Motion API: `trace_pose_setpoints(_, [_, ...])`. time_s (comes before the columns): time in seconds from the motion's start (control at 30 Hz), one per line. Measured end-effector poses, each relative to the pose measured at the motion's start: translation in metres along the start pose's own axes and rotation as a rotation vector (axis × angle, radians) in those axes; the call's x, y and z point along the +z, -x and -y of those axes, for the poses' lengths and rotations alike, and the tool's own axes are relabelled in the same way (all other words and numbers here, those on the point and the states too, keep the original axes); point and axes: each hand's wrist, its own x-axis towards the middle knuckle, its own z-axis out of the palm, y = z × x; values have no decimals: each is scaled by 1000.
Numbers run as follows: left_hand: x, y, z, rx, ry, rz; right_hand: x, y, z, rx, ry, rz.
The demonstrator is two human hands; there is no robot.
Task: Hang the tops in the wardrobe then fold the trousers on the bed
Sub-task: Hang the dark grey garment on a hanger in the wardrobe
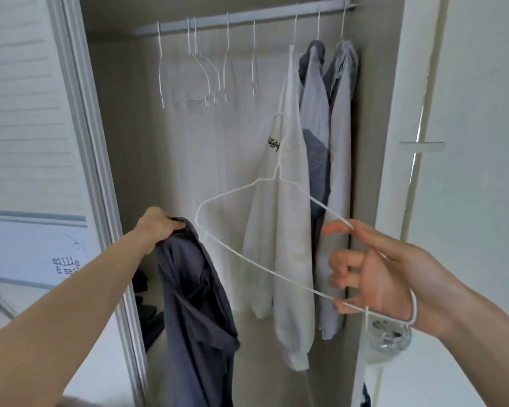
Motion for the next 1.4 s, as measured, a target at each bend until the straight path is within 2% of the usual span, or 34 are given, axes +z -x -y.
trace_pose_setpoints(0.1, [-1, 9, 7, 70, -27, -12, 0, 11, -5, 49, 37, 66])
trace_pose_setpoints(0.23, [-1, 32, -8, 207, -58, 96, 4, 1, -24, 119, 164, 77])
trace_pose_setpoints(0.4, [6, 65, -34, 348, -156, 203, 25, -33, -61, 55, 241, 29])
trace_pose_setpoints(0.47, [3, 74, -42, 304, -92, 170, 29, -45, -77, 4, 224, 74])
trace_pose_setpoints(0.5, [-3, 79, -46, 219, 36, 220, 27, -48, -83, -13, 171, 91])
trace_pose_setpoints(0.57, [-18, 88, -56, 60, 331, 428, 21, -53, -88, -28, 37, 128])
trace_pose_setpoints(0.6, [-27, 87, -56, 87, 338, 487, 19, -54, -88, -30, -9, 146])
trace_pose_setpoints(0.63, [-35, 88, -57, 188, 230, 503, 16, -55, -87, -31, -41, 164])
trace_pose_setpoints(0.7, [-49, 88, -58, 541, -160, 424, 14, -56, -84, -49, -78, 188])
trace_pose_setpoints(0.77, [-53, 82, -53, 731, -370, 323, 17, -60, -80, -79, 25, 97])
trace_pose_setpoints(0.8, [-54, 78, -49, 735, -365, 313, 17, -65, -79, -143, 195, 13])
trace_pose_setpoints(0.83, [-53, 76, -45, 729, -324, 308, 15, -70, -77, -256, 477, -111])
trace_pose_setpoints(0.9, [-49, 72, -39, 713, -222, 245, 9, -82, -80, -488, 1122, -491])
trace_pose_setpoints(0.93, [-46, 68, -36, 694, -184, 197, 11, -86, -83, -564, 1290, -687])
trace_pose_setpoints(0.97, [-42, 63, -33, 676, -141, 160, 19, -87, -86, -630, 1330, -784])
trace_pose_setpoints(1.0, [-39, 61, -32, 645, -88, 140, 31, -89, -90, -664, 1277, -781])
trace_pose_setpoints(1.07, [-35, 57, -34, 604, 6, 147, 60, -94, -100, -565, 1112, -532])
trace_pose_setpoints(1.13, [-31, 58, -39, 602, 52, 161, 82, -104, -114, -267, 966, -280])
trace_pose_setpoints(1.2, [-26, 61, -45, 609, 100, 201, 91, -121, -129, -67, 870, -146])
trace_pose_setpoints(1.3, [-22, 64, -50, 583, 160, 230, 96, -138, -144, 23, 737, -45])
trace_pose_setpoints(1.4, [-24, 64, -48, 516, 227, 267, 87, -148, -150, 35, 685, -119])
